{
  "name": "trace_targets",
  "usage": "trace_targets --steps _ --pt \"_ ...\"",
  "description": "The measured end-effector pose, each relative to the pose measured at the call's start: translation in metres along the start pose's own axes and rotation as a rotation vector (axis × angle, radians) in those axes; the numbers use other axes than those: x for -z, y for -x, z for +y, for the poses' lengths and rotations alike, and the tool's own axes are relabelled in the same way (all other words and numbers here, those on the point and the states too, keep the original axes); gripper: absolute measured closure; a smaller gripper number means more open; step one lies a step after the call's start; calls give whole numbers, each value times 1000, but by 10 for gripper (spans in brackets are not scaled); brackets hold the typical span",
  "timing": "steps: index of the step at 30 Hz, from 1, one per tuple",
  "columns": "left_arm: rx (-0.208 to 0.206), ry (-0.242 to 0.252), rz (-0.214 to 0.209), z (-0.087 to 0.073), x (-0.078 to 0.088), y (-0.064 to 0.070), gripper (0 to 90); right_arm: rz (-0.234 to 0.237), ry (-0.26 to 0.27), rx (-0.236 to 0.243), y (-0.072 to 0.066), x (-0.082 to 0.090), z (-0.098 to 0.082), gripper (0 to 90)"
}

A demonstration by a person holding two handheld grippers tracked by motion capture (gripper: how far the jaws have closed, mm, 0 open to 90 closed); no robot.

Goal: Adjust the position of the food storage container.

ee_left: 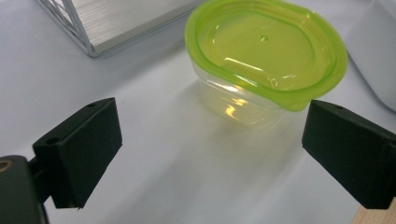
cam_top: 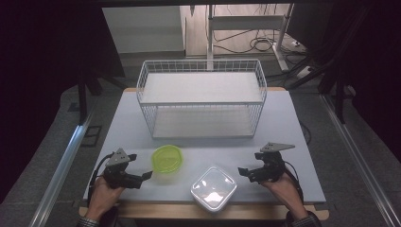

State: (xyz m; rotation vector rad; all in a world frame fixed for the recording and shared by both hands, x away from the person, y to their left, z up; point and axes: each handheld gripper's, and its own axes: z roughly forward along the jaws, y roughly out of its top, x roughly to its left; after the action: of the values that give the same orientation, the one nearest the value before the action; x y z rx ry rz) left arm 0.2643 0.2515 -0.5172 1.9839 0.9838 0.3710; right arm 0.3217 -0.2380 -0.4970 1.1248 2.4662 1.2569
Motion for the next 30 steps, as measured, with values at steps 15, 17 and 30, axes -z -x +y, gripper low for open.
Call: trace_targets --steps 15,17,30 --pt "-14 0 -6 5 3 6 104 -43 -13 -30 8 -2 -4 61" --pt "-22 19 -17 7 6 8 132 -43 -11 -25 7 -3 -4 65" --pt "-19 42 -83 32 6 29 616 -64 3 9 1 -3 -2 86"
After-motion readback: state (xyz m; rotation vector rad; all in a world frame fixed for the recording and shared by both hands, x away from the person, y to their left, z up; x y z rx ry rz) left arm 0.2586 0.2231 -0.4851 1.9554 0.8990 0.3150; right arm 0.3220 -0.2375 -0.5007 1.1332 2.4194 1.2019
